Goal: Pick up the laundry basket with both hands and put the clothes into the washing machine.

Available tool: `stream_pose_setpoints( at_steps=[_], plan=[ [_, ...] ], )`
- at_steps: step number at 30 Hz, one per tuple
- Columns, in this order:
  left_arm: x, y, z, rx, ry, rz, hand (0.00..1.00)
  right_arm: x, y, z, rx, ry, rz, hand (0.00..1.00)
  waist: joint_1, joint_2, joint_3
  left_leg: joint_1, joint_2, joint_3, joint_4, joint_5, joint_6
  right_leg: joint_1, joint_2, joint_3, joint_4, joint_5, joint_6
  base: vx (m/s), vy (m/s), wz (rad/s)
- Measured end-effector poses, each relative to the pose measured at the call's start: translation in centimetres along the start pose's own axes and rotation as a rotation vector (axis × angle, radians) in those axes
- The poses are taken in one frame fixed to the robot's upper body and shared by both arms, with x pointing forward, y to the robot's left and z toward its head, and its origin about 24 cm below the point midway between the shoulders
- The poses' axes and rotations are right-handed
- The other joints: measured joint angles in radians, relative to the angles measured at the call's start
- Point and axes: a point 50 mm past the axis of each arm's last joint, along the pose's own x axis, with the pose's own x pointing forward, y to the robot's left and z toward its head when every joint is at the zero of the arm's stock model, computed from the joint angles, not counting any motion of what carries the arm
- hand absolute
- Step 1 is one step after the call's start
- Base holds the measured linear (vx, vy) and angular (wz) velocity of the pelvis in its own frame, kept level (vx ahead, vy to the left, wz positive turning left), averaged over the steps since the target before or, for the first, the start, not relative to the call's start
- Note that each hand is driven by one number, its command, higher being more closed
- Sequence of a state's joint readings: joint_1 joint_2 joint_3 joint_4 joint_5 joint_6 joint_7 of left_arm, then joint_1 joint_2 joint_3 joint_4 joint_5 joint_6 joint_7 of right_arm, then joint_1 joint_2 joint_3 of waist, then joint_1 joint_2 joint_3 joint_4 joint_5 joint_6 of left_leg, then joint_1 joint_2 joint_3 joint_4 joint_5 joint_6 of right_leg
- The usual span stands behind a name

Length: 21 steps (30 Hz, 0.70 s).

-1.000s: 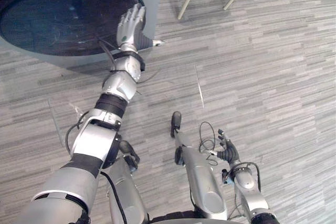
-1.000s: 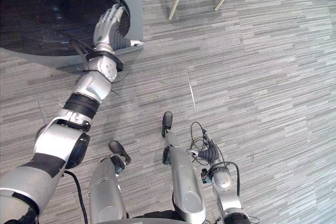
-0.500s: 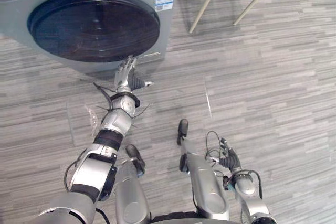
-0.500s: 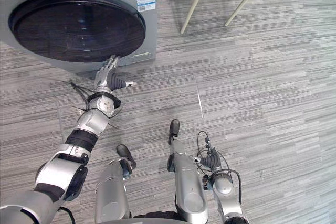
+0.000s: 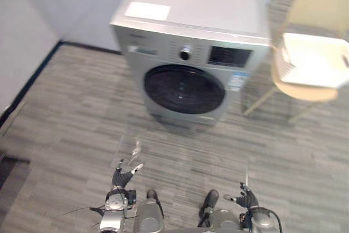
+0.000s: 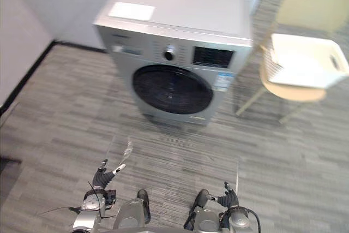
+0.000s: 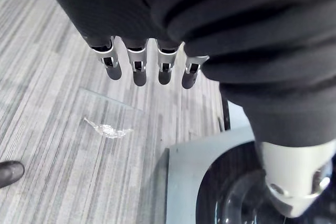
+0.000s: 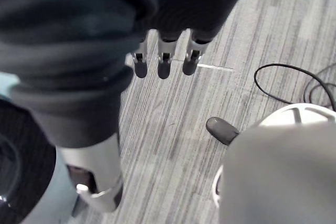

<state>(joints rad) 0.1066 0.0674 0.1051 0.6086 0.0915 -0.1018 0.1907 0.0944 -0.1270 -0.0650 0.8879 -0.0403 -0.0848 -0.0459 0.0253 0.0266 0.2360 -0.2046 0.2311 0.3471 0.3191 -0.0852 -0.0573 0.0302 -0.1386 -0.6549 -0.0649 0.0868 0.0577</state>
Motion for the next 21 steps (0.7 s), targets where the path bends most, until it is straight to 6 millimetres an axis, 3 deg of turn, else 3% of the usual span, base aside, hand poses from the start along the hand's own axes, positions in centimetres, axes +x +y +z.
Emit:
stream_pose_setpoints(
  at_steps=[1,3,7,9,10,11,12,13,14,15,18,19,21],
  plan=[
    [-0.3,-0.1,-0.4,-0.002,0.006,-0.005,0.00,0.0,-0.1,-0.1,0.000,0.007,-0.002,0.00,0.006,0.003,-0.002,-0.006,-0.001,0.020,-0.004,0.003,0.004,0.004,-0.006,-0.021,0.008,-0.007,0.006,-0.02,0.202,1.20],
    [-1.7,0.6,-2.8,0.020,0.058,-0.004,0.00,0.0,-0.2,-0.6,0.020,0.033,-0.024,0.00,0.045,-0.008,-0.013,-0.019,-0.052,-0.032,-0.029,0.019,0.031,0.014,-0.035,-0.082,0.031,-0.020,0.024,0.04,0.192,0.94],
    [-3.2,2.2,-5.9,0.078,0.157,0.021,0.00,0.1,1.0,-0.6,0.076,0.045,-0.007,0.00,0.057,-0.028,-0.024,-0.039,-0.112,-0.112,-0.024,0.006,0.065,0.044,-0.084,-0.148,0.093,-0.063,0.060,0.07,0.150,0.94],
    [-4.3,3.1,-7.6,0.094,0.218,0.033,0.00,-0.1,1.6,-1.1,0.105,0.059,0.001,0.00,0.072,-0.055,-0.038,-0.044,-0.144,-0.143,0.039,-0.071,0.084,0.030,-0.180,-0.134,0.294,-0.176,0.088,0.07,0.171,0.63],
    [-4.6,3.3,-8.0,0.098,0.229,0.036,0.00,-0.1,1.9,-1.3,0.110,0.066,0.007,0.00,0.073,-0.071,-0.048,-0.043,-0.155,-0.154,0.049,-0.085,0.087,0.017,-0.209,-0.119,0.349,-0.200,0.075,0.11,0.089,0.56],
    [-5.2,3.5,-8.6,0.104,0.252,0.037,0.00,-0.2,2.4,-1.2,0.117,0.068,0.017,0.00,0.074,-0.093,-0.061,-0.043,-0.175,-0.167,0.071,-0.106,0.096,-0.016,-0.250,-0.050,0.459,-0.217,0.039,0.18,0.101,0.48],
    [-5.4,3.5,-8.8,0.103,0.259,0.036,0.00,-0.1,2.6,-1.1,0.121,0.061,0.024,0.00,0.072,-0.094,-0.062,-0.033,-0.182,-0.193,0.084,-0.116,0.101,-0.074,-0.274,0.062,0.594,-0.184,-0.012,0.22,0.105,0.60],
    [-5.4,3.5,-8.8,0.099,0.259,0.035,0.00,-0.2,3.0,-1.2,0.127,0.064,0.031,0.00,0.070,-0.086,-0.058,-0.025,-0.182,-0.221,0.083,-0.117,0.102,-0.121,-0.267,0.147,0.680,-0.176,-0.016,0.16,0.074,0.59],
    [-5.3,3.3,-8.8,0.094,0.257,0.034,0.00,-0.3,3.3,-1.3,0.132,0.070,0.036,0.00,0.068,-0.082,-0.057,-0.023,-0.180,-0.242,0.083,-0.119,0.107,-0.142,-0.246,0.193,0.715,-0.201,0.010,0.15,0.007,0.84],
    [-5.0,3.3,-8.4,0.075,0.248,0.032,0.00,-0.3,3.3,-1.2,0.134,0.062,0.038,0.00,0.066,-0.088,-0.061,-0.017,-0.178,-0.294,0.078,-0.119,0.112,-0.169,-0.182,0.257,0.723,-0.276,0.040,0.16,-0.054,0.87],
    [-4.8,2.7,-8.2,0.034,0.243,0.003,0.00,-0.4,3.3,-1.1,0.142,0.050,0.033,0.00,0.069,-0.086,-0.060,0.004,-0.182,-0.368,0.077,-0.129,0.106,-0.216,-0.098,0.319,0.686,-0.336,0.011,0.14,-0.065,0.80],
    [-4.6,2.6,-8.0,0.011,0.238,0.000,0.00,-0.5,3.4,-0.8,0.151,0.033,0.033,0.00,0.066,-0.083,-0.059,0.005,-0.186,-0.411,0.080,-0.135,0.099,-0.250,-0.067,0.364,0.649,-0.342,0.019,0.15,-0.127,1.08],
    [-3.7,2.2,-7.0,-0.068,0.213,0.005,0.00,-0.7,3.1,-0.7,0.171,0.019,0.017,0.00,0.062,-0.076,-0.054,0.005,-0.196,-0.530,0.121,-0.163,0.065,-0.282,-0.038,0.453,0.558,-0.340,0.017,0.22,-0.339,1.82]
  ],
)
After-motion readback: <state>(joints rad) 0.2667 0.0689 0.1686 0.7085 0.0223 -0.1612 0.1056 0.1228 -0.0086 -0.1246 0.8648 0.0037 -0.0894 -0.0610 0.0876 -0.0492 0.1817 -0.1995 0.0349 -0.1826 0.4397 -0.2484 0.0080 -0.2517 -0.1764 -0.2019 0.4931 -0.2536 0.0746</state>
